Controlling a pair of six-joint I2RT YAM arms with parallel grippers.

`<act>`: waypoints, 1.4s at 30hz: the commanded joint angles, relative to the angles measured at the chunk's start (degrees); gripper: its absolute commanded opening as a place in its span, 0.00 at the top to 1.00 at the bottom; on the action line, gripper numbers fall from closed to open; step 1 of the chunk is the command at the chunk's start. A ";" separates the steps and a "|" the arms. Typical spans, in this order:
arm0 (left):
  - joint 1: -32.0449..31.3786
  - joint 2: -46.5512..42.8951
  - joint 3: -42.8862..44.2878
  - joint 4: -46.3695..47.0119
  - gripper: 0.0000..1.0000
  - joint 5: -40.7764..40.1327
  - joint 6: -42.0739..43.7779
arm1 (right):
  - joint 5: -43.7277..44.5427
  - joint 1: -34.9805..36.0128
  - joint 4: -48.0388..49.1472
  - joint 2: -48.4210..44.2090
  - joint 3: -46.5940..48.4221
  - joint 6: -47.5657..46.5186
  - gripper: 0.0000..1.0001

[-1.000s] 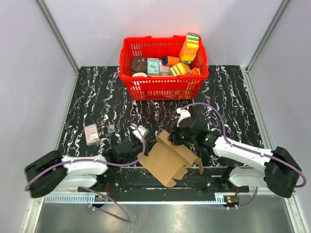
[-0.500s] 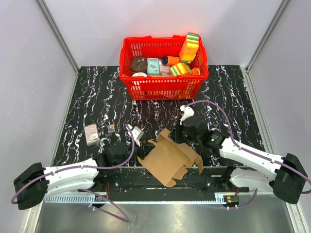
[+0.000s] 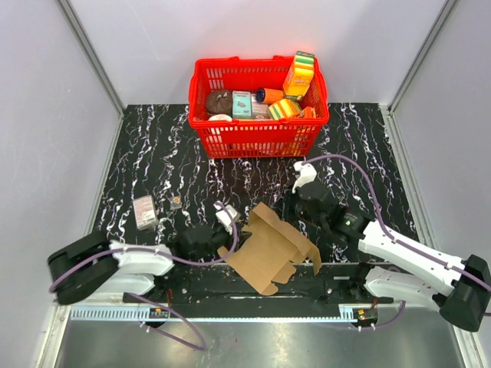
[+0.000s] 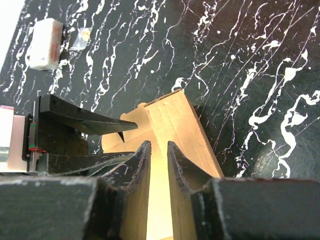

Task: Fold the paper box

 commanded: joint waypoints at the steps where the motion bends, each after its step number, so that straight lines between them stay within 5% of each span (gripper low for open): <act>1: 0.27 9.82 0.76 18.87 0.50 1.34 3.94 | 1.34 -0.09 1.95 3.49 1.21 -1.58 0.80; 6: 3.68 18.09 -2.22 33.21 0.32 1.95 3.33 | 0.10 -0.09 4.67 9.20 1.91 -2.11 0.86; 11: 9.13 22.85 -3.11 42.81 0.24 7.91 2.45 | -0.34 -0.09 6.00 11.49 1.56 -2.81 0.87; 32: 11.87 29.71 4.45 42.82 0.30 13.47 5.96 | -3.32 -0.09 9.51 14.13 -3.28 -0.27 0.88; 42: 12.22 34.02 8.14 42.46 0.44 13.91 6.93 | -3.77 -0.09 9.78 14.04 -3.63 0.09 0.87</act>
